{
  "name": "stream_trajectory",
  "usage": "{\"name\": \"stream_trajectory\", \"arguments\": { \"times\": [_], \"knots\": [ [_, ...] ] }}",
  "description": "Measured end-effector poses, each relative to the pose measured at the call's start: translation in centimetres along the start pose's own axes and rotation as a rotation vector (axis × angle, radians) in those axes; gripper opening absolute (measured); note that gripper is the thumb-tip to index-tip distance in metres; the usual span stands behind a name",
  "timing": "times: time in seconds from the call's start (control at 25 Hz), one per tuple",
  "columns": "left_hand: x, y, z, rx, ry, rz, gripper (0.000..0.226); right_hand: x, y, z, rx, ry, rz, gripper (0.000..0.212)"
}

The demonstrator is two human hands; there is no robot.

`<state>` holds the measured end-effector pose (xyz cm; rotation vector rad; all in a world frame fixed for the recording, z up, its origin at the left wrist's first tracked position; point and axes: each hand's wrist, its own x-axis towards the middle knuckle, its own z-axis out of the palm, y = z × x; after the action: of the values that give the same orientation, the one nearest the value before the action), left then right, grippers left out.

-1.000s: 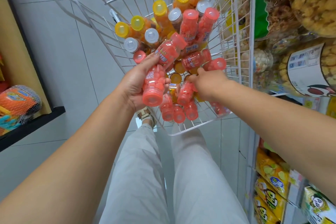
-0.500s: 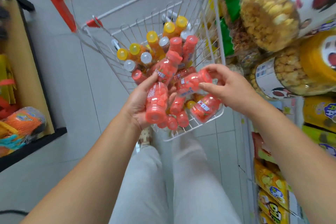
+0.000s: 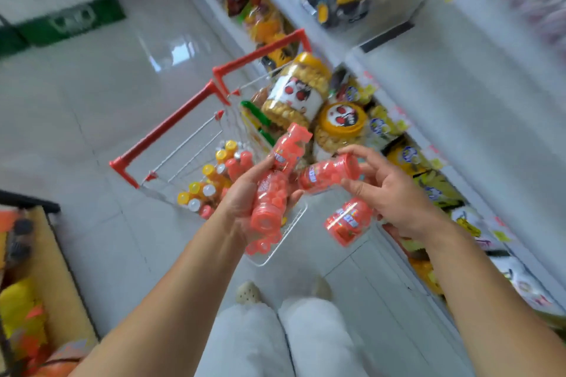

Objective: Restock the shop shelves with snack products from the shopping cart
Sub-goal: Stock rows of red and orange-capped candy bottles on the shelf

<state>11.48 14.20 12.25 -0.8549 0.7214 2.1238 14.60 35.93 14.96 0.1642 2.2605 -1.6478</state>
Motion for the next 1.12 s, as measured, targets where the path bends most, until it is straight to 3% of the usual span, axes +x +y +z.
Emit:
{"name": "stream_trajectory", "arguments": {
  "times": [0.16, 0.36, 0.48, 0.64, 0.84, 1.12],
  "knots": [
    [-3.2, -3.7, 8.6, 0.147, -0.1, -0.028, 0.029, -7.5, -2.9, -5.7, -0.03, 0.219, -0.041, 0.05],
    [-4.5, -12.3, 18.9, 0.272, -0.317, -0.09, 0.036, -15.8, -2.5, -14.1, -0.14, 0.657, -0.097, 0.029],
    [-3.8, -19.2, 23.7, 0.325, -0.388, -0.13, 0.038, -20.7, -0.7, -20.1, -0.184, 0.81, -0.098, 0.025],
    [-1.9, -26.6, 27.8, 0.269, -0.395, -0.217, 0.04, -26.5, 2.4, -29.8, -0.269, 0.919, -0.093, 0.028],
    [-0.6, -29.2, 29.5, 0.251, -0.354, -0.238, 0.043, -27.2, 5.5, -41.1, -0.487, 0.976, 0.108, 0.042],
    [2.6, -27.8, 32.8, 0.288, -0.359, -0.281, 0.055, -22.7, 5.6, -46.1, -0.712, 0.881, 0.285, 0.041]
  ]
}}
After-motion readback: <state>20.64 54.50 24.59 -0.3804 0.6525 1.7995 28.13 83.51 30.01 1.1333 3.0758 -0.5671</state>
